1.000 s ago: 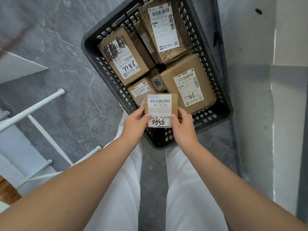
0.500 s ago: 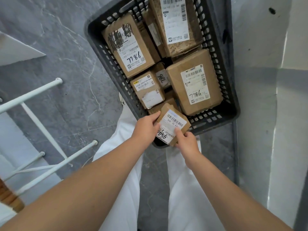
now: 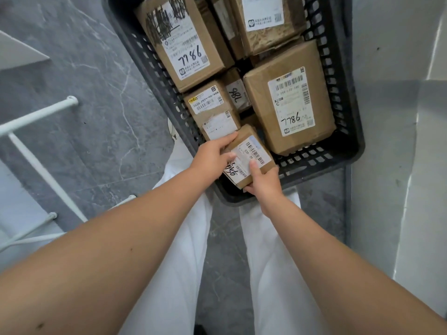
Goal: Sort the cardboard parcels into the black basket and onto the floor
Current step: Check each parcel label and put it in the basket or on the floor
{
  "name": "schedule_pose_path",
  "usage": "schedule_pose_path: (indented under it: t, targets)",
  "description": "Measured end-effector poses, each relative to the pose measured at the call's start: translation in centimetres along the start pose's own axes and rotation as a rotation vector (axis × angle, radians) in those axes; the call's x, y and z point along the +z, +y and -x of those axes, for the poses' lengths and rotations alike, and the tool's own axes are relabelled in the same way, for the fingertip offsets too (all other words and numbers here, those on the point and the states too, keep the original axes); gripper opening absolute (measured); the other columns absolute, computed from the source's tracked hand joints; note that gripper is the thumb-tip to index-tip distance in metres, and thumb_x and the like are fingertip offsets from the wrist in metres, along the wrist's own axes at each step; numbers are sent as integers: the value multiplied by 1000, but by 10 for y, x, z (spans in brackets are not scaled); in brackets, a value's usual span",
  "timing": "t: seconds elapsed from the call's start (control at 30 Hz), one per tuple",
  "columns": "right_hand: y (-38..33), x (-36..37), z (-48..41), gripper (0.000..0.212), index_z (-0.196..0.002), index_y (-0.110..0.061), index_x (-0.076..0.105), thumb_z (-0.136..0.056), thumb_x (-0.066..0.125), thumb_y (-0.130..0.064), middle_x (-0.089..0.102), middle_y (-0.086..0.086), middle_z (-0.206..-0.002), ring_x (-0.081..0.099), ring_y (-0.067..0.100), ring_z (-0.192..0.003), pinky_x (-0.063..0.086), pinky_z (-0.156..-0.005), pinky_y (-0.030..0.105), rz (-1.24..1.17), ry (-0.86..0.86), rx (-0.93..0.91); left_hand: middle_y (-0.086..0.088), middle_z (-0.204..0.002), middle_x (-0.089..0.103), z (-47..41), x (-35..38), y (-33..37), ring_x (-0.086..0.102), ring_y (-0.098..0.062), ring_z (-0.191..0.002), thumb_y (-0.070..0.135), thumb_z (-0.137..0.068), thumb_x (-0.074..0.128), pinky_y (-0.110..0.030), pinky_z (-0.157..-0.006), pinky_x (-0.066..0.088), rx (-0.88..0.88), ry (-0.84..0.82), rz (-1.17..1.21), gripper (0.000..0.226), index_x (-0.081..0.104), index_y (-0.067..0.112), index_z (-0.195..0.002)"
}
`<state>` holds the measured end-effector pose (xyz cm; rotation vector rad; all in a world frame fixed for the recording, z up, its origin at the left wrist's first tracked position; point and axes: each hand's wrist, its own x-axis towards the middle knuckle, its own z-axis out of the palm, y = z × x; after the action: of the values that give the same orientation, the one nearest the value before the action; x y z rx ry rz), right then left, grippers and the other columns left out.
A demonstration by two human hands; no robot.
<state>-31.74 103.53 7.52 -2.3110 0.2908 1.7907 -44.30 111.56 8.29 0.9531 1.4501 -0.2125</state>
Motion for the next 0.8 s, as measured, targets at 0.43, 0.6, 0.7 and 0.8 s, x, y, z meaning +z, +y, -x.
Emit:
schedule_pose_path:
  t: [0.43, 0.6, 0.7, 0.8]
  targets:
    - [-29, -9, 2, 42, -138, -14, 45, -100, 55, -26, 63, 10, -126, 65, 29, -109, 59, -68, 35, -75, -19, 92, 3, -147, 47, -5, -2, 17, 41, -9, -134, -7, -96, 47, -8, -94, 33, 4, -49, 44, 57, 51, 27, -141]
    - [-20, -4, -6, 43, -139, -15, 39, -100, 55, -22, 61, 8, -128, 65, 28, -109, 58, -68, 34, -114, -8, 82, 7, -147, 48, -7, 1, 2, 39, -4, -134, -11, -92, 51, 4, -88, 29, 42, -30, 53, 61, 55, 31, -137]
    - [-11, -5, 0, 43, -137, -19, 38, -99, 57, -24, 60, 3, -125, 64, 27, -111, 58, -79, 37, -156, 11, 53, 9, -147, 47, -2, 4, -3, 38, -4, -137, -9, -93, 52, 2, -95, 29, 50, -3, 77, 60, 56, 32, -136]
    - [-9, -4, 10, 48, -136, -24, 38, -95, 61, -30, 60, 2, -128, 62, 26, -114, 52, -98, 48, -131, 34, 20, 7, -147, 48, 5, 4, -2, 39, -7, -139, -6, -92, 54, -18, -113, 31, 47, 7, 91, 59, 55, 32, -138]
